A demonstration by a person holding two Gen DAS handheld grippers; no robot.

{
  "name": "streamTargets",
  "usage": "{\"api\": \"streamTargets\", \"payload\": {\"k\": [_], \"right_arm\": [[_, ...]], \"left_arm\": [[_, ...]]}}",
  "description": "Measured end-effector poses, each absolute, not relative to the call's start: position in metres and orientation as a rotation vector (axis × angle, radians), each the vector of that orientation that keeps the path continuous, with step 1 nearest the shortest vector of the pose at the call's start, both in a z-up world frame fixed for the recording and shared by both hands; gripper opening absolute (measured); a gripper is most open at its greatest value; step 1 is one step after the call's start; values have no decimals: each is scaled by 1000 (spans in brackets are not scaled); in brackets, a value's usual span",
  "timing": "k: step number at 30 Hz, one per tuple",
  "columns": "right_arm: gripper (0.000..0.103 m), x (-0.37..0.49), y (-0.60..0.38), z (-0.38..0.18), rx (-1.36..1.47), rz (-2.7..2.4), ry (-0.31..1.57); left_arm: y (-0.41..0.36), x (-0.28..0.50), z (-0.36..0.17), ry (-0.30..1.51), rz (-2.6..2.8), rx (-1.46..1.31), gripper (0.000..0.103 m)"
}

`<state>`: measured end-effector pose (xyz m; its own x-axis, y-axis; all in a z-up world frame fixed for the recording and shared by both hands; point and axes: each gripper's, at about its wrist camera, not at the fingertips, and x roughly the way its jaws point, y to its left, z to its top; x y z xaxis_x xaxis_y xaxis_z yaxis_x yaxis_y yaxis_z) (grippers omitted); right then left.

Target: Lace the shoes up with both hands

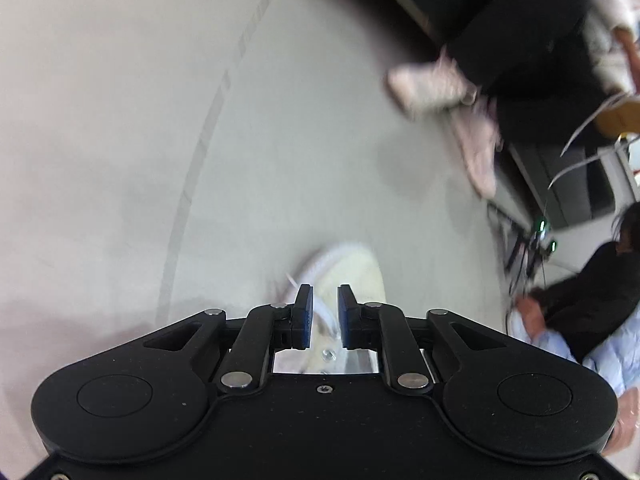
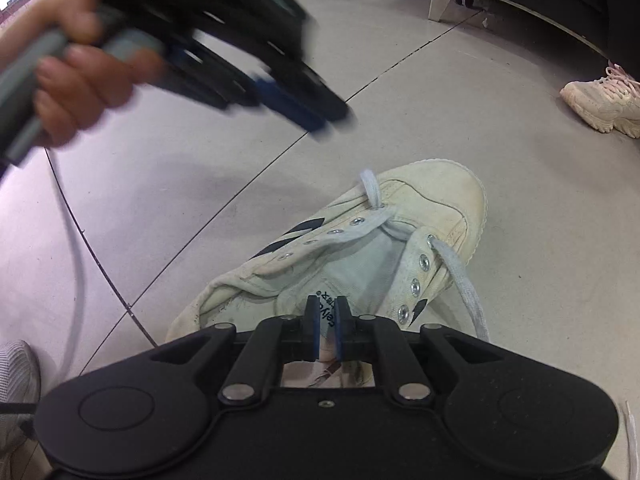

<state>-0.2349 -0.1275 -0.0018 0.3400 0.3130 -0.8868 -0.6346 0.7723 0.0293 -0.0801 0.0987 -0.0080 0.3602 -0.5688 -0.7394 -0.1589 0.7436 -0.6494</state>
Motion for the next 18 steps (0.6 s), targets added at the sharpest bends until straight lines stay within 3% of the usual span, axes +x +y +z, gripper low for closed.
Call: {"api": "streamTargets", "payload": {"k": [11, 18], "right_arm": [[6, -230, -129, -9, -309, 649, 1067], [6, -240, -130, -7, -319, 651, 1062]], "left_arm": [[85, -63, -36, 1276, -216, -751, 27], [81, -75, -36, 1226, -225, -724, 23]]}}
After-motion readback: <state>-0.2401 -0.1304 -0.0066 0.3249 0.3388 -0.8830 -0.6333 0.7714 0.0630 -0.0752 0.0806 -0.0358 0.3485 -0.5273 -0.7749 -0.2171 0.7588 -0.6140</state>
